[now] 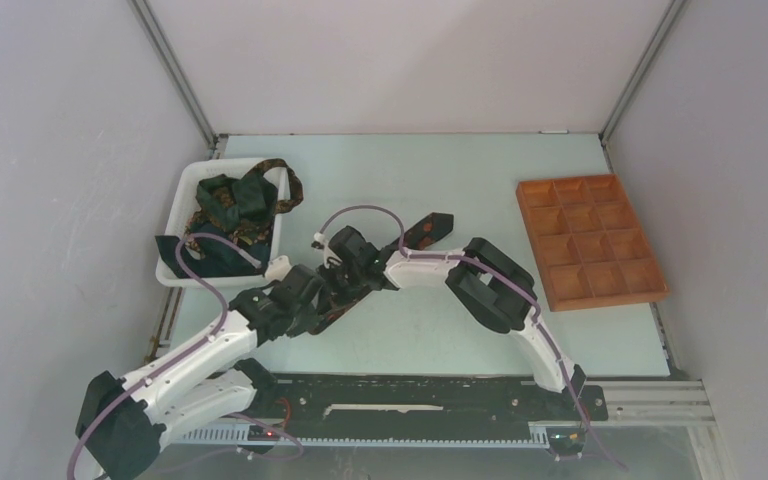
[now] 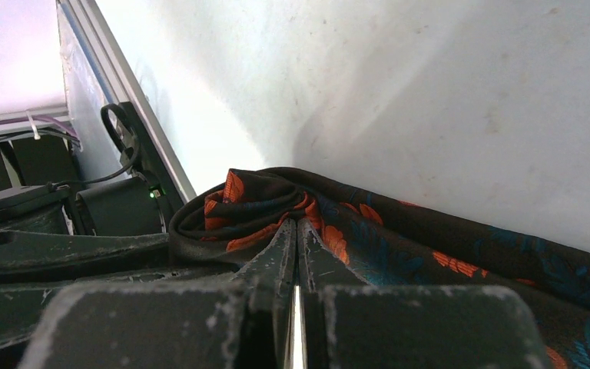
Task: Roll the ties
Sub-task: Roll the tie at the center of the board.
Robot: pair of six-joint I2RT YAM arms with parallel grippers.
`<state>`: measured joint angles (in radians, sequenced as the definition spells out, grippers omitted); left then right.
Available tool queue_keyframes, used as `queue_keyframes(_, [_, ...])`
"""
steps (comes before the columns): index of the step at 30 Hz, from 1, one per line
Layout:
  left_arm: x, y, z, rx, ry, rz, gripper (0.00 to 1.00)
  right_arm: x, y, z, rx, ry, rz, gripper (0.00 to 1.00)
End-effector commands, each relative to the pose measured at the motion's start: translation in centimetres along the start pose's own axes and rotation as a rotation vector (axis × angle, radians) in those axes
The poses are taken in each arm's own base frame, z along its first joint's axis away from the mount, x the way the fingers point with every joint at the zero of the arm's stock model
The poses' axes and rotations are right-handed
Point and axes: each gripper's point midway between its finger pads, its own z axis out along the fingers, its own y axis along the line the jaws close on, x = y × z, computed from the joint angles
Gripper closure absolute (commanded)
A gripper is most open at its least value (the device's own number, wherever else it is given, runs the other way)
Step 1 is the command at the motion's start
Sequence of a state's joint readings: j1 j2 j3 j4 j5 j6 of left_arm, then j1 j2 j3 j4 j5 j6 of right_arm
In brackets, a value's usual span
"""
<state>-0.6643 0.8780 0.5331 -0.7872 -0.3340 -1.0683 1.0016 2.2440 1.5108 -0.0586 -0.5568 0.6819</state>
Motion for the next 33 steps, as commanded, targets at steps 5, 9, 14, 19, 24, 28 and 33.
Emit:
queue_keyframes(5, [-2.8,-2.3,-0.8,-0.016,-0.046,0.059,1.0,2.2,3.5,1.5,-0.101,0.067,-0.013,1.0])
queue_keyframes(9, [-2.7,-2.5,-0.3,-0.044,-0.027,0.088,1.0,2.4,3.3,1.4,-0.101,0.074,-0.012,1.0])
queue_keyframes(14, [-2.6,-2.6,0.3,-0.081,-0.004,0.129,1.0,1.9,3.0,0.7,-0.093,0.056,-0.017,1.0])
queue_keyframes(19, [-2.6,-2.9,0.8,-0.108,0.013,0.156,1.0,1.8,2.3,0.3,-0.066,0.052,-0.016,1.0])
queue_keyframes(24, [-2.9,-3.4,1.2,-0.124,0.019,0.178,1.0,1.6,1.3,-0.2,-0.035,0.046,-0.002,1.0])
queue_keyframes(28, [-2.9,-3.3,1.5,-0.146,0.03,0.195,1.0,1.1,0.3,-1.2,-0.004,0.024,0.015,0.99])
queue_keyframes(33, [-2.5,-3.2,2.3,-0.168,0.06,0.221,1.0,0.4,-0.7,-2.6,0.009,0.002,0.046,0.97])
